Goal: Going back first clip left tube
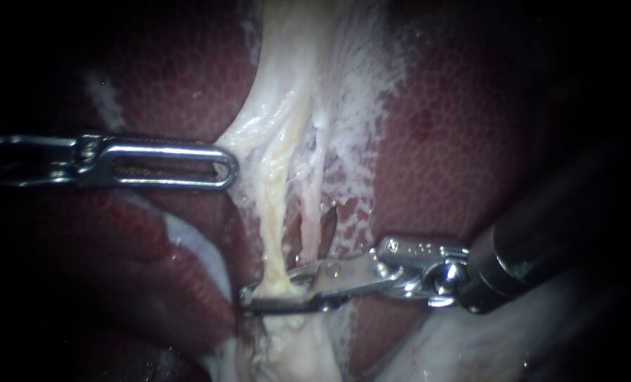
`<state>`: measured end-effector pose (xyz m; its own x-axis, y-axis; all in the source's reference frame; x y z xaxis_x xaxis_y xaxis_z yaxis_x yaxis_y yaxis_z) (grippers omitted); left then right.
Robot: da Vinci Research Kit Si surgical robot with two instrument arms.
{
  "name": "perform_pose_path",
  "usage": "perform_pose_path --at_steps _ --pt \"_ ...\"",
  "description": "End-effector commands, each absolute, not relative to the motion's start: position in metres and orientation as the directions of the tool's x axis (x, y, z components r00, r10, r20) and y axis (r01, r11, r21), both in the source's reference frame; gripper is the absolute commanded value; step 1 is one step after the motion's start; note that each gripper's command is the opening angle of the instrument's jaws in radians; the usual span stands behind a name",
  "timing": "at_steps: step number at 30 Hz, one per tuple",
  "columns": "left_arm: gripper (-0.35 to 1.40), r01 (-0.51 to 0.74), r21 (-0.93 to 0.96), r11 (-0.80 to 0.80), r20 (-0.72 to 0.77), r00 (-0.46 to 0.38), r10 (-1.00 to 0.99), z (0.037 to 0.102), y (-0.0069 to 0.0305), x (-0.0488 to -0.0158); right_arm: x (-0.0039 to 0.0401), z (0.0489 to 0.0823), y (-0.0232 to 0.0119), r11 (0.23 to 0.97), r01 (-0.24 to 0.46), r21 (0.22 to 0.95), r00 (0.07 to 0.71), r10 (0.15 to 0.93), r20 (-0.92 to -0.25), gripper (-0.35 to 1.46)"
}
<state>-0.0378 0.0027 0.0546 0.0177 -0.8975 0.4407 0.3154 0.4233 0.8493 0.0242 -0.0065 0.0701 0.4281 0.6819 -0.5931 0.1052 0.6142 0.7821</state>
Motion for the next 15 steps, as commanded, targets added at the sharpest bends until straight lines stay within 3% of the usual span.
perform_pose_path --at_steps 1,12,15 --pt "-0.35 0.316 0.849 0.423 0.441 0.018 -0.897 0.0547 0.0027 -0.0378 0.0242 0.0701 -0.0065 0.614 0.106 0.782 0.428 0.682 -0.593 -0.35" --pt "-0.35 0.316 0.849 0.423 0.441 0.018 -0.897 0.0547 0.0027 -0.0378 0.0241 0.0701 -0.0065 0.614 0.106 0.782 0.428 0.682 -0.593 -0.35" --pt "-0.35 0.316 0.849 0.423 0.441 0.018 -0.897 0.0547 0.0027 -0.0378 0.0241 0.0701 -0.0065 0.614 0.106 0.782 0.428 0.682 -0.593 0.06"
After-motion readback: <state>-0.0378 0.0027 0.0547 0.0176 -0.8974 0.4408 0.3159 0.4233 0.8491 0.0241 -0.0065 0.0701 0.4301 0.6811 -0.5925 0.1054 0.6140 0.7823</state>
